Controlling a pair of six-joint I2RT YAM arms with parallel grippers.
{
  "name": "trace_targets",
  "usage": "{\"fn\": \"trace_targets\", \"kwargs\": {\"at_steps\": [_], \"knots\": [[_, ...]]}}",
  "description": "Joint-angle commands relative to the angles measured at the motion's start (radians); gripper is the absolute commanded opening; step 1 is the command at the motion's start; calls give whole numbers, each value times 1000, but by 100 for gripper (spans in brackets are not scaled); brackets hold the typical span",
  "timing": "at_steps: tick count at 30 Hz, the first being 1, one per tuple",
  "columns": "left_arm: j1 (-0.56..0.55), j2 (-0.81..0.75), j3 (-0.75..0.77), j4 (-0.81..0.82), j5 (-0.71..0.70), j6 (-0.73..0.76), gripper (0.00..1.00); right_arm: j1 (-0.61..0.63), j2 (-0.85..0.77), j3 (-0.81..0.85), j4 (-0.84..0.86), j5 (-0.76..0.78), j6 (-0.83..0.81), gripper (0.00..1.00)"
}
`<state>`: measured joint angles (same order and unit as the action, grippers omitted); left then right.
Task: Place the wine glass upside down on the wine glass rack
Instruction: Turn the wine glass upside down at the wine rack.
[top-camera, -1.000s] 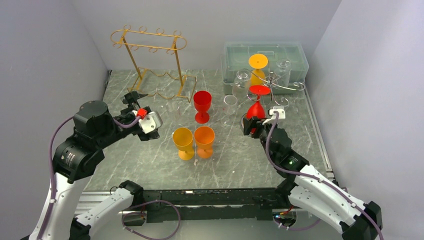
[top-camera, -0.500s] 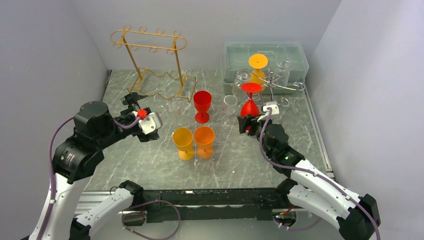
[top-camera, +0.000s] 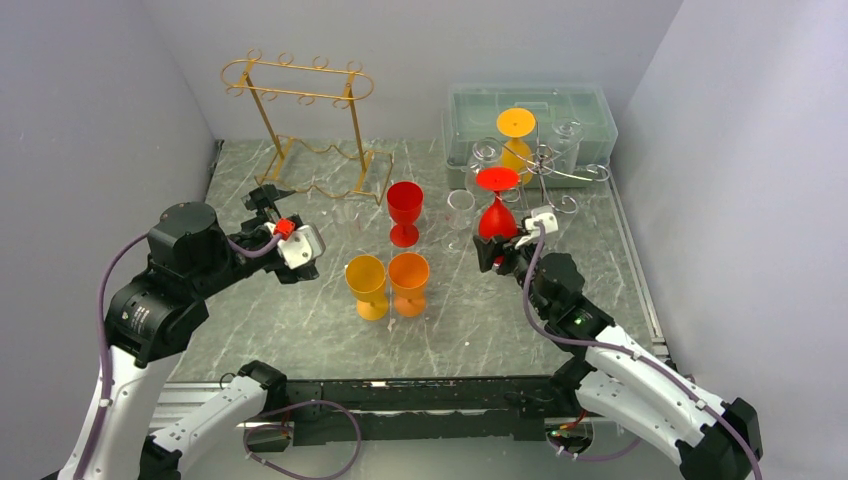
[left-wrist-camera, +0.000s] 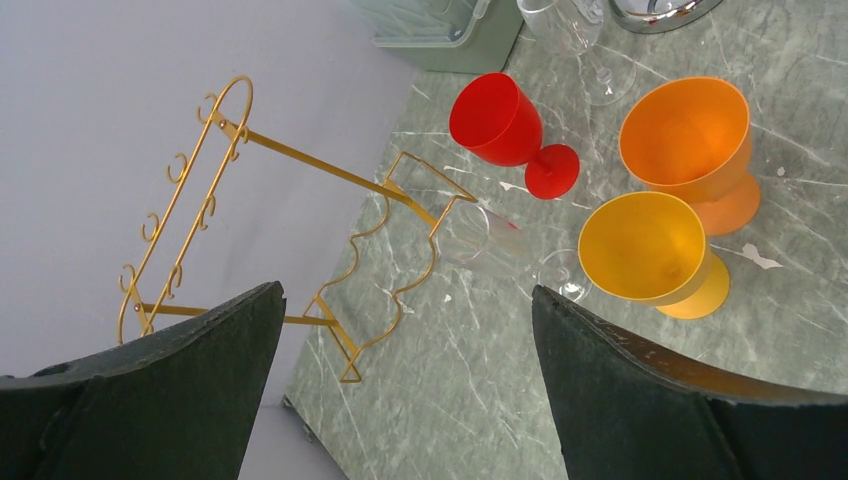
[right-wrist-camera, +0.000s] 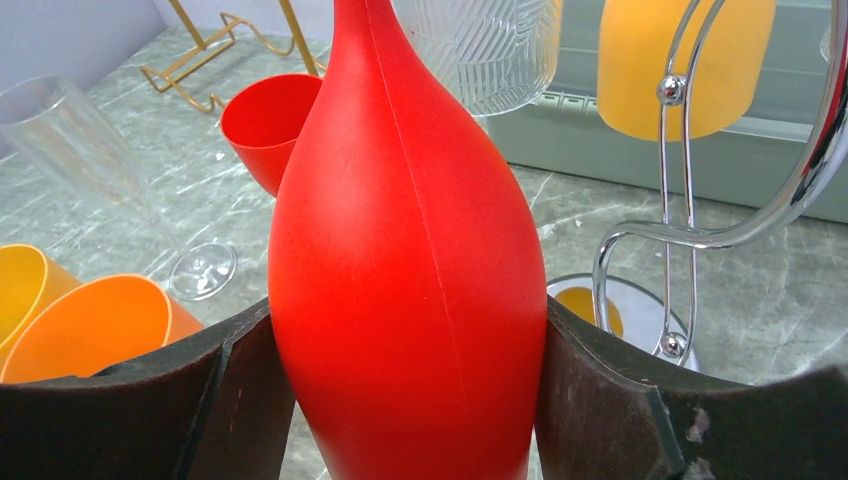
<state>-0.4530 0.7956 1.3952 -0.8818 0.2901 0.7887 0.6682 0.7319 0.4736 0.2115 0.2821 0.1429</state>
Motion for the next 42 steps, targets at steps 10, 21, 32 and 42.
{"fn": "trace_targets", "kwargs": {"at_steps": [10, 21, 32, 42], "knots": [[-1, -1, 4, 11, 6, 14, 99, 2, -102, -87, 87, 14, -2, 60], [-1, 0, -14, 23, 0, 17, 99, 1, -168, -156, 88, 91, 61, 65], [-1, 45, -35, 10, -57, -13, 99, 2, -151, -110, -44, 124, 126, 100], [-1, 206, 10, 5, -222, -247, 100, 2, -265, 63, -417, 70, 209, 100]]}}
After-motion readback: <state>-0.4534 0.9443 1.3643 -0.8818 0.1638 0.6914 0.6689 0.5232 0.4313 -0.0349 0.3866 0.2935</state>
